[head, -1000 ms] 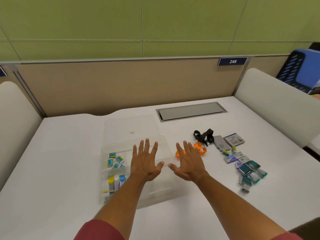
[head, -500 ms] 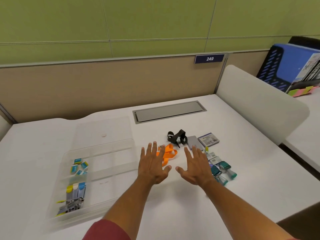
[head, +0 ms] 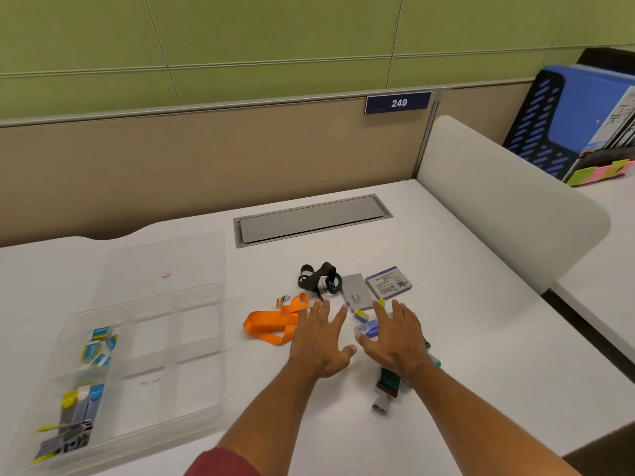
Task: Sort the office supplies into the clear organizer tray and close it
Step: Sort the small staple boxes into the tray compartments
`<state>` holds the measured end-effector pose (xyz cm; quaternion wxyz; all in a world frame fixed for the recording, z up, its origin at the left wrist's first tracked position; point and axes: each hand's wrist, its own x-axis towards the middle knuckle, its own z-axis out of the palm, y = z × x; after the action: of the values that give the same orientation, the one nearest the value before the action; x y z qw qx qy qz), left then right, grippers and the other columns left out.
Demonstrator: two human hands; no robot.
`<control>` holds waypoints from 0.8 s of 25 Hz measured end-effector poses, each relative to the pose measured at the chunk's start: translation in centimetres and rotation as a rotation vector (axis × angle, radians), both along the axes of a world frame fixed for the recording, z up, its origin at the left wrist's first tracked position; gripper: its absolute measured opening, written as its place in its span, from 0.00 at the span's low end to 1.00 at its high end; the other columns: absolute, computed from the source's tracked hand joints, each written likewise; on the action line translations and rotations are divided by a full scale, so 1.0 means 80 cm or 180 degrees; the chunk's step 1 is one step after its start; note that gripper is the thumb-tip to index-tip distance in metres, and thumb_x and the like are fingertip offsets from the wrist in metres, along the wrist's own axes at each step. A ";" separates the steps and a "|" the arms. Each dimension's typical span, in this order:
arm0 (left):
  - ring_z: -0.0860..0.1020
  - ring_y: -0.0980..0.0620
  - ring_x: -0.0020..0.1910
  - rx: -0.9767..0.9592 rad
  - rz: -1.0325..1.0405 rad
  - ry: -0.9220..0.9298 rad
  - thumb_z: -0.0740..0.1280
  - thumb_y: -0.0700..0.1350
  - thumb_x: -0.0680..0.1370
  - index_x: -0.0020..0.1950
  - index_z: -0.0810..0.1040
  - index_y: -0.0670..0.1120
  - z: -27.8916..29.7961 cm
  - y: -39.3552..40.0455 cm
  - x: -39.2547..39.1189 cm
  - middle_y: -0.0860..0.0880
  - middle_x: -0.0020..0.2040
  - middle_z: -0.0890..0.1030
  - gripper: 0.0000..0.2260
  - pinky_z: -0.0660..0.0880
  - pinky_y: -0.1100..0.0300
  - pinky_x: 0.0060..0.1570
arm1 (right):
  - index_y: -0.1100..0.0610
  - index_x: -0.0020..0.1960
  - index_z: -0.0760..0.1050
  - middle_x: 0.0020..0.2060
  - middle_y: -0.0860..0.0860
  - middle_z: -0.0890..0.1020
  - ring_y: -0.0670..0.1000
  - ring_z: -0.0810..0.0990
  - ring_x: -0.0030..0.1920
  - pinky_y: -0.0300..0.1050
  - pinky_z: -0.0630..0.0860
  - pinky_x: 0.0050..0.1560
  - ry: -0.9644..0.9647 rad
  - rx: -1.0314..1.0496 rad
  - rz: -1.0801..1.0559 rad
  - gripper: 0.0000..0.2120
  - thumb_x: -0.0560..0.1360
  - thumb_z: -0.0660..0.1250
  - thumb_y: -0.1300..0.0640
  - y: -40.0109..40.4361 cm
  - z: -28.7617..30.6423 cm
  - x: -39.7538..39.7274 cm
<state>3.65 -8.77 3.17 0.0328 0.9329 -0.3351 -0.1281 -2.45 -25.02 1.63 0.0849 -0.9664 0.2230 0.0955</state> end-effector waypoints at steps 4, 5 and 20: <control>0.46 0.43 0.78 0.0054 -0.0072 0.0168 0.54 0.65 0.78 0.78 0.46 0.55 -0.008 -0.026 0.003 0.43 0.79 0.49 0.33 0.44 0.43 0.75 | 0.48 0.78 0.53 0.76 0.60 0.59 0.60 0.55 0.76 0.57 0.53 0.75 -0.0031 0.0099 0.0037 0.40 0.72 0.54 0.29 -0.015 -0.004 0.010; 0.46 0.43 0.78 0.0026 -0.0066 0.0203 0.53 0.64 0.78 0.78 0.47 0.55 -0.010 -0.031 0.005 0.43 0.79 0.50 0.32 0.44 0.44 0.75 | 0.48 0.77 0.55 0.75 0.59 0.62 0.60 0.57 0.75 0.57 0.55 0.75 -0.0061 0.0098 0.0066 0.39 0.72 0.54 0.30 -0.018 -0.004 0.012; 0.73 0.47 0.61 -0.0558 0.0644 0.0109 0.61 0.54 0.80 0.67 0.70 0.49 -0.034 -0.099 0.017 0.45 0.65 0.74 0.18 0.67 0.53 0.61 | 0.49 0.57 0.80 0.52 0.50 0.83 0.53 0.74 0.57 0.51 0.67 0.56 -0.0844 0.0087 -0.0342 0.13 0.77 0.61 0.48 -0.038 0.009 0.028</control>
<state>4.99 -16.70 0.48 0.1327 0.9531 -0.2487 -0.1101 -0.19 -28.07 2.37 0.1318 -0.9560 0.2599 -0.0347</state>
